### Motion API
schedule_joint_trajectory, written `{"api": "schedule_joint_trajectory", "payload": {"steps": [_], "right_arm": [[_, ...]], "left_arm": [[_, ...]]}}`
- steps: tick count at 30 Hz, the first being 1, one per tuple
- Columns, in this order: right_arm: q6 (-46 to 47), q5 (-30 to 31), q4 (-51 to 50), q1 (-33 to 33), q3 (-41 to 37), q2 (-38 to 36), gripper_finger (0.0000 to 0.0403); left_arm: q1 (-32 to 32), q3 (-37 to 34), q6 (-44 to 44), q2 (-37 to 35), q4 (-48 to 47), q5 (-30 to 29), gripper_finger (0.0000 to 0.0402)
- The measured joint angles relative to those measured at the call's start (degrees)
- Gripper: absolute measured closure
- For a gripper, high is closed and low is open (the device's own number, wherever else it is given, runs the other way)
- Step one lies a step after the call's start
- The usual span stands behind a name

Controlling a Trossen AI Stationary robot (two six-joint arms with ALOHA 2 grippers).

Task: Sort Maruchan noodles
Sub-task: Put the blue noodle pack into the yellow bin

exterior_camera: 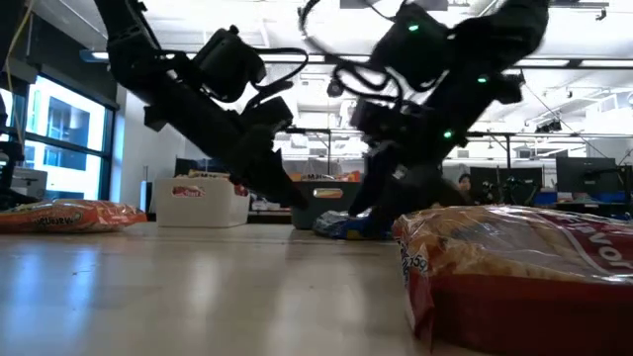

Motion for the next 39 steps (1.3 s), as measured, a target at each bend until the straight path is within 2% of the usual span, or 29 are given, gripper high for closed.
{"api": "schedule_joint_trajectory", "payload": {"steps": [7,15,22,27,33,39], "right_arm": [[-1.3,4.9,-10.4,-0.9,10.9,7.5,0.0275],[-1.0,3.2,-12.7,-0.9,13.3,8.6,0.0394],[1.3,0.9,-13.6,-0.8,13.2,7.6,0.0401],[2.1,-1.8,-15.0,-0.7,11.6,4.3,0.0403],[5.9,-4.3,-9.7,-0.9,4.6,-1.9,0.0403],[9.6,-4.1,1.6,-1.1,-5.2,-9.1,0.0403]], "left_arm": [[-0.2,-2.6,0.0,0.0,1.1,0.0,0.0309],[-0.4,-3.3,2.4,0.0,1.3,0.0,0.0311],[-2.3,-3.3,6.3,0.0,2.9,0.0,0.0307],[-4.2,-3.3,10.4,0.0,3.6,-0.9,0.0299],[-6.6,-3.2,13.8,-2.3,3.4,-8.0,0.0301],[-7.3,-3.2,17.7,-4.7,3.5,-8.9,0.0306]]}}
